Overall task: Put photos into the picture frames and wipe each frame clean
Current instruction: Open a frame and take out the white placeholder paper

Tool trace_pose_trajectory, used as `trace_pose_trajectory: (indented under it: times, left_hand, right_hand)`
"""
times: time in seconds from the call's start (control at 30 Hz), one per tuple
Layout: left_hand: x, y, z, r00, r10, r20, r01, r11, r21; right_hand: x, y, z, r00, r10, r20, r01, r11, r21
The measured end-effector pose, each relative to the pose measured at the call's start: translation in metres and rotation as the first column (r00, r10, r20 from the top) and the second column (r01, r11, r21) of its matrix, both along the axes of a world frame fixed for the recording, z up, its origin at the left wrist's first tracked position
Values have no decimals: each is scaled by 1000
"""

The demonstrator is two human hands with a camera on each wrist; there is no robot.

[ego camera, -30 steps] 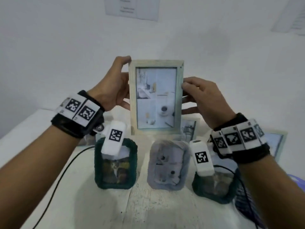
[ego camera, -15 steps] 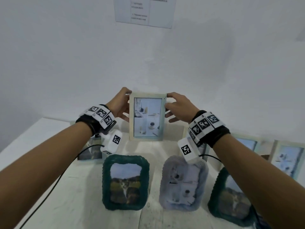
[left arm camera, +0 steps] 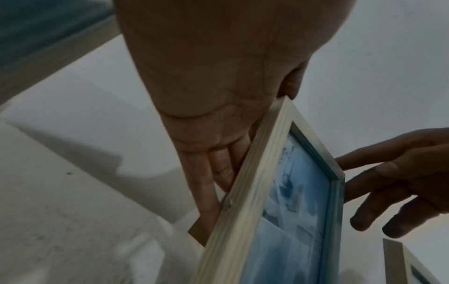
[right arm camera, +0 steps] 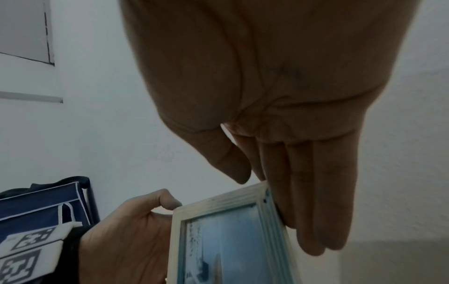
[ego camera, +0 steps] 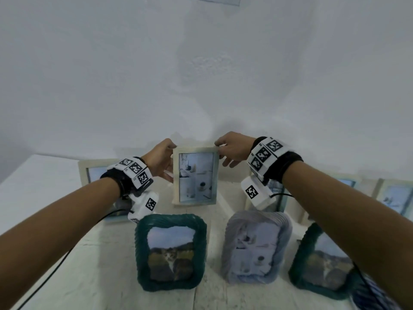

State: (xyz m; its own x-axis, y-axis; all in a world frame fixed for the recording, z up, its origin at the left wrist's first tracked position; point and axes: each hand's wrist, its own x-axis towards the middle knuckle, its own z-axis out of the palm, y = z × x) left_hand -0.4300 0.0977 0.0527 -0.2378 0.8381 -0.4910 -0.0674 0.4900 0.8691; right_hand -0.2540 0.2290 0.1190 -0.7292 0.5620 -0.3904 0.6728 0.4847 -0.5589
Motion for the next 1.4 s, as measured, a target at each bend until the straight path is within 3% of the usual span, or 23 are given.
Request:
trace_pose_trajectory:
  times: [0.2, 0.4, 0.63, 0.73, 0.8, 0.9, 1.0, 1.13, 1.27, 1.4]
  left_hand:
    - [3, -2, -29, 998, 65, 17, -65, 998, -8]
    - [2, -5, -35, 993, 119, 12, -119, 993, 2]
    - [-1, -2, -17, 981, 101, -166, -101, 995, 6]
    - [0, 4, -1, 947, 105, -303, -93, 994, 55]
    - [4, 9, 14, 848, 79, -525, -23, 993, 113]
    - [22, 21, 43, 613, 43, -789, 153, 973, 171]
    - [54, 41, 64, 424, -39, -905, 338, 934, 118]
    - [99, 79, 62, 244, -273, -931, 485, 865, -127]
    - [131, 109, 42, 138, -470, -872, 493, 796, -351]
    - [147, 125, 28, 149, -498, -854, 496, 785, -372]
  right_hand:
    - [0, 1, -12, 993, 63, 102, -63, 998, -5]
    - [-2, 3, -17, 992, 78, 104, -79, 997, 3]
    - [12, 12, -5, 994, 84, 64, -90, 991, 97]
    - [33, 23, 13, 995, 93, 31, -98, 973, 211]
    - [50, 31, 25, 995, 92, 35, -99, 942, 321]
    - [78, 46, 33, 996, 54, 71, -78, 912, 404]
    - [100, 64, 25, 984, -5, 179, -75, 895, 439]
    - [120, 75, 10, 941, -45, 335, -105, 902, 418]
    - [127, 80, -3, 897, -22, 442, -183, 891, 416]
    - [126, 89, -18, 901, -2, 433, -217, 863, 456]
